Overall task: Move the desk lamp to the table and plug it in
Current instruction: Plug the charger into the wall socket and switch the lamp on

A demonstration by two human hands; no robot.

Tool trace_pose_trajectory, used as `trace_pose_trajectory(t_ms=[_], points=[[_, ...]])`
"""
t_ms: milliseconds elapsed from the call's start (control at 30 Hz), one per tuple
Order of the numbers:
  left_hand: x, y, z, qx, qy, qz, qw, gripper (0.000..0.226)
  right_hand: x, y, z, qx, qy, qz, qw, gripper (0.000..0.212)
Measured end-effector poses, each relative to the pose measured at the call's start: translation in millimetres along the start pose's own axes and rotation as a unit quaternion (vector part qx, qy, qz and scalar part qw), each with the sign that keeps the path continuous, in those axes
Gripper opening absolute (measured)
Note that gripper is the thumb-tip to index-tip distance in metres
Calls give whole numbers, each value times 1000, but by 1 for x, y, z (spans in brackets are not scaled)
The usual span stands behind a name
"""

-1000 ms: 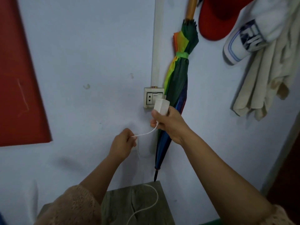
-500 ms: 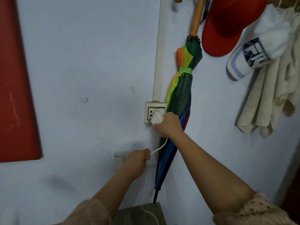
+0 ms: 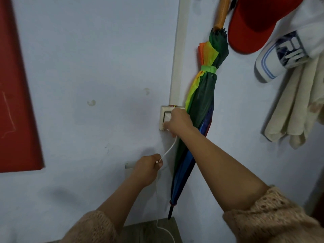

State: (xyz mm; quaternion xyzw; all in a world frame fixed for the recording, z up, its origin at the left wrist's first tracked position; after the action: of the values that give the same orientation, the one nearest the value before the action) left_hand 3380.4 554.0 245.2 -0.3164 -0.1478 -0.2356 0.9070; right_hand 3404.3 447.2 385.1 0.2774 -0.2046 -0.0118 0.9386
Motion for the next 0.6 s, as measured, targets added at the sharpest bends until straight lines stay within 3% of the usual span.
trace_pose_trajectory(t_ms=[167, 267, 367, 467, 533, 600], points=[[-6, 16, -5, -1, 9, 22, 1000, 17, 10, 0, -3, 2, 24, -53, 998, 19], [-13, 26, -10, -7, 23, 34, 999, 16, 11, 0, -3, 20, 10, -37, 999, 18], [-21, 32, -9, 3, 23, 38, 999, 33, 0, -10, 1, 138, 14, -27, 990, 38], [-21, 39, -2, 0, 13, 46, 999, 34, -18, -43, -1, 255, 7, -104, 961, 68], [-20, 45, 4, -25, -4, 64, 998, 21, -34, -73, -16, 354, -31, -138, 924, 68], [-19, 51, 8, -57, -24, 87, 994, 16, -56, -98, -51, 412, -19, -155, 898, 50]])
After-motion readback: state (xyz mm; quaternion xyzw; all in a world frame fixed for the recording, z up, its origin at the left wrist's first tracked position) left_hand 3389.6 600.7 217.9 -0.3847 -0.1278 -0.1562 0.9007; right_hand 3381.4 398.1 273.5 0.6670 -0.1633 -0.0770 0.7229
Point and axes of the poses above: each hand's wrist, its own x-axis towards the middle knuckle, its own z-axis out of the back of the hand, y = z × x, the point moved 8 cm from there along x, towards the middle knuckle, and after that the axes turned 5 degrees about -z, right-handed, at the moved point
